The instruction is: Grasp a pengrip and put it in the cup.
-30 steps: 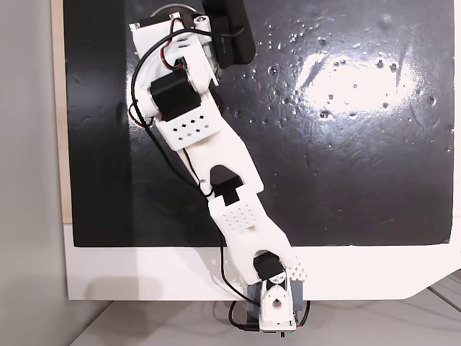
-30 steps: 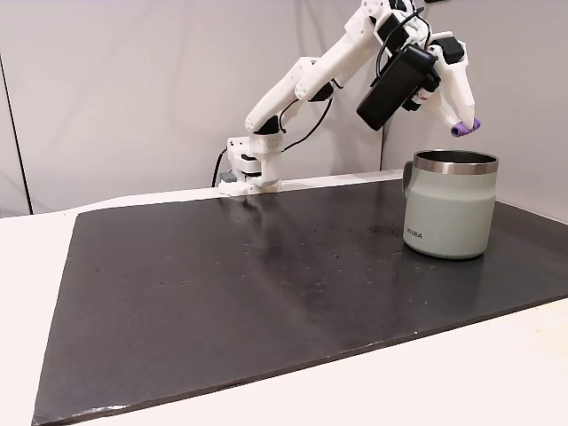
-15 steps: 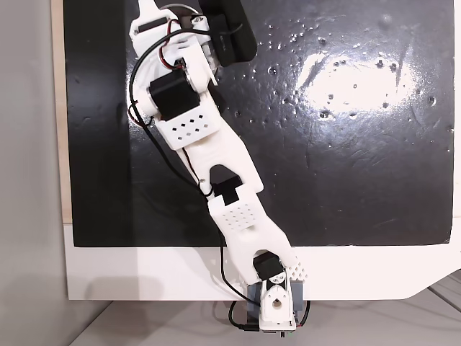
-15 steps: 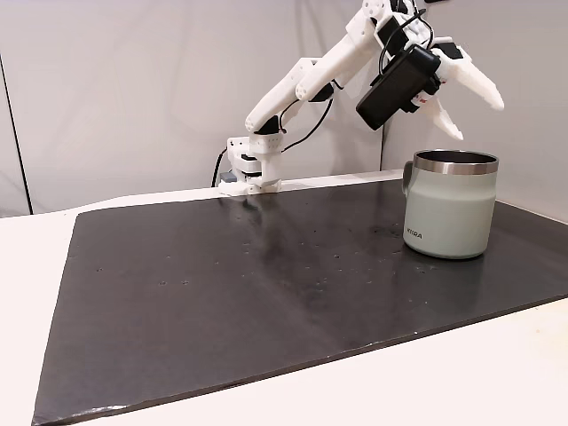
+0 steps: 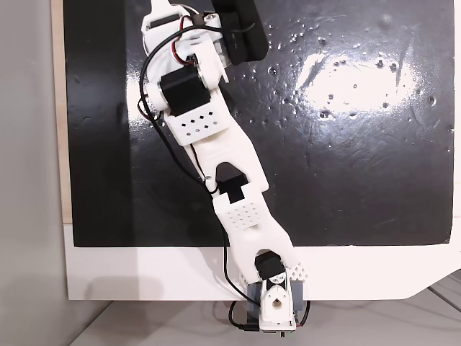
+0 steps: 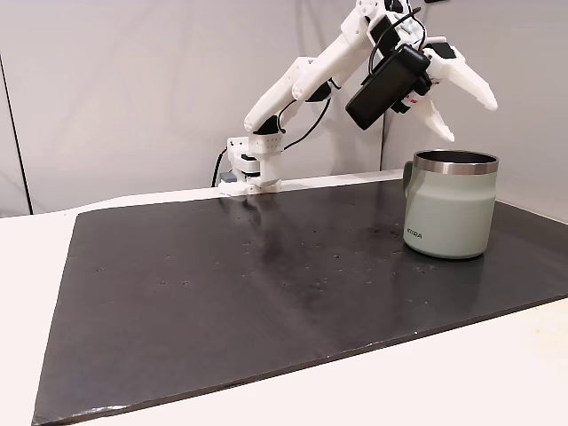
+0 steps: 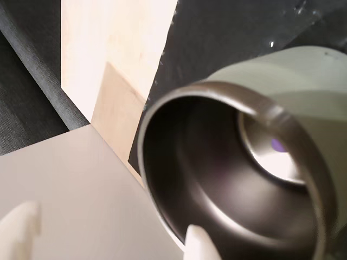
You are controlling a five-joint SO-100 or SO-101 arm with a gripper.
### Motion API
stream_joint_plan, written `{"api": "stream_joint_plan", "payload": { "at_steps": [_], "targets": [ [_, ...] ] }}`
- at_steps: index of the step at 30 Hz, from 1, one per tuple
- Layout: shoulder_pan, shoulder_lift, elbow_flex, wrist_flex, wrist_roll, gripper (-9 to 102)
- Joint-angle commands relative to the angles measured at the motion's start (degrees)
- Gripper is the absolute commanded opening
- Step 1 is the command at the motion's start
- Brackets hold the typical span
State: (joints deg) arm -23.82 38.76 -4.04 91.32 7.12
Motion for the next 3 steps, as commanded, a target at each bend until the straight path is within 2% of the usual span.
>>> {"api": "stream_joint_plan", "payload": {
  "at_steps": [1, 3],
  "targets": [
    [1.3, 4.3, -3.2, 0.6, -0.8, 31],
    [1.4, 4.3, -3.2, 0.8, -0.9, 31]
  ]
}}
